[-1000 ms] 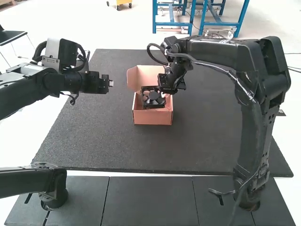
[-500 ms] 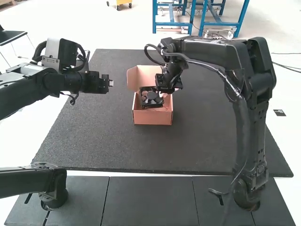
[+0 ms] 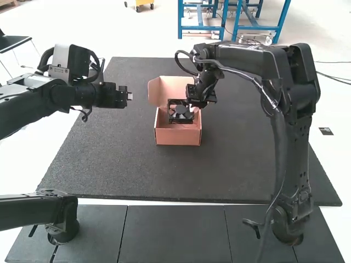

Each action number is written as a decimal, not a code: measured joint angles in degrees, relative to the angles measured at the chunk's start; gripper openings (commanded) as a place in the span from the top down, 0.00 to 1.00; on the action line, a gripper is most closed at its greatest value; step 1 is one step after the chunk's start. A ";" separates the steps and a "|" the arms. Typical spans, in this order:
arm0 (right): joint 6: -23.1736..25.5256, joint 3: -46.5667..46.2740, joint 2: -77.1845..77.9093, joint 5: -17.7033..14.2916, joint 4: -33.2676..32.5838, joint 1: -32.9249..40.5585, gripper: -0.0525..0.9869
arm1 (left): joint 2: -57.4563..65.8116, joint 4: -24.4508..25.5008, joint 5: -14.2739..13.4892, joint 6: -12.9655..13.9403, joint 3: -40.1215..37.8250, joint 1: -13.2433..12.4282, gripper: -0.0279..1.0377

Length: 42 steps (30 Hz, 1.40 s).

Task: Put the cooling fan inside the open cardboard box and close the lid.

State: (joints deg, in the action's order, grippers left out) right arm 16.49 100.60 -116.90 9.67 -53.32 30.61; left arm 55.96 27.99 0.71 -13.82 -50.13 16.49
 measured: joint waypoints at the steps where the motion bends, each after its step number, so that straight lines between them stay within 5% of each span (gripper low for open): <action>1: 0.24 0.00 -0.11 0.11 0.00 -0.07 0.97 | 0.00 0.02 0.15 0.00 0.02 0.02 0.08; 42: 2.45 3.96 -5.53 1.68 -0.15 1.62 0.97 | 0.00 0.24 2.14 -1.31 0.02 0.02 0.08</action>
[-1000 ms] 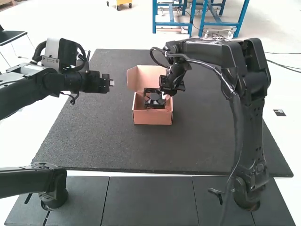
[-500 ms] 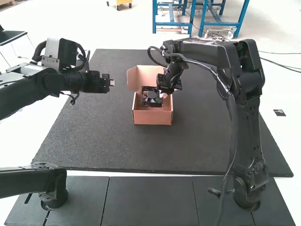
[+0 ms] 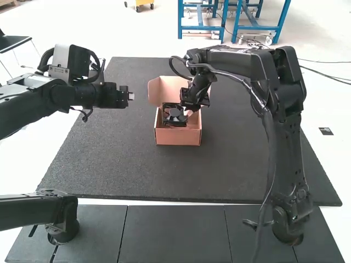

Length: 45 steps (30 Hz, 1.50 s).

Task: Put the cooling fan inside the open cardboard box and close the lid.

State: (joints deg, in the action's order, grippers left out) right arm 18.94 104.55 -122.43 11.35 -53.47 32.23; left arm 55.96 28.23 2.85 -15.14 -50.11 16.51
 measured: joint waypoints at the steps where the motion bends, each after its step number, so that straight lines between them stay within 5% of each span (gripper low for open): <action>1: 0.00 0.00 -0.28 0.02 0.00 0.00 0.97 | 0.00 0.04 0.13 0.00 0.00 0.00 0.08; 36: -0.13 0.07 -4.79 -0.22 -1.70 -1.18 0.96 | -0.04 0.22 0.42 -0.81 0.02 -0.02 0.08; 39: -0.15 0.42 -4.79 -0.20 -1.70 -1.18 0.82 | -0.04 0.17 0.42 -0.81 0.02 0.00 0.08; 45: -0.61 2.60 -4.76 -0.15 -1.51 -1.18 0.37 | -0.04 0.04 0.42 -0.83 0.04 0.00 0.08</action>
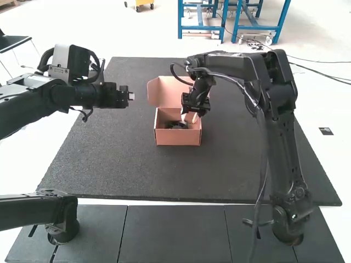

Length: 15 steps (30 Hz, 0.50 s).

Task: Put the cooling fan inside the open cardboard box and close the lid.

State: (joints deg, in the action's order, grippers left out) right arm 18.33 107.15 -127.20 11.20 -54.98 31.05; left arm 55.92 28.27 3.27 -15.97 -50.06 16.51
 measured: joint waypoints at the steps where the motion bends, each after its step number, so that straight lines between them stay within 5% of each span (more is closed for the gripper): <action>1: -0.02 0.17 -0.02 0.02 0.00 0.00 0.31 | 0.00 -0.07 0.00 0.00 0.00 -0.02 0.08; 3: -0.24 0.57 -0.02 0.50 -0.04 0.02 0.21 | 0.00 -0.11 0.00 0.00 0.00 -0.02 0.08; 15: -3.50 6.45 1.18 1.73 -1.75 0.11 0.18 | 0.13 -0.66 0.00 -1.09 0.00 0.00 0.08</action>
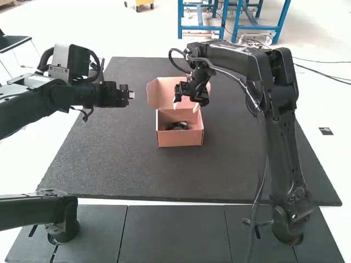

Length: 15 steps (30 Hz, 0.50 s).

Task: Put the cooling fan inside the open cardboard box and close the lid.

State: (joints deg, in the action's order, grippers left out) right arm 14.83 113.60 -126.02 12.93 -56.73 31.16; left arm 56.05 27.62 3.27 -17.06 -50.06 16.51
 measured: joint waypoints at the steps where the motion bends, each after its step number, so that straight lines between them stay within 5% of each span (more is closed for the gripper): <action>1: -0.35 0.00 0.70 0.61 -0.04 0.00 0.18 | 0.37 -0.02 0.00 -0.15 -0.09 0.00 0.08; 8: -6.05 -0.02 9.97 1.68 -6.47 -0.07 0.18 | 5.18 -0.02 -0.07 -0.46 -2.54 -0.02 0.08; 15: -13.35 -7.10 20.44 -1.90 -2.34 -0.33 0.19 | 9.09 -0.02 -1.88 -0.66 -5.92 -0.02 0.08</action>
State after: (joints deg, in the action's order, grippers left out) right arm 1.48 106.50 -105.58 11.03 -59.07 30.83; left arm 65.14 27.59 1.39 -17.72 -55.99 16.49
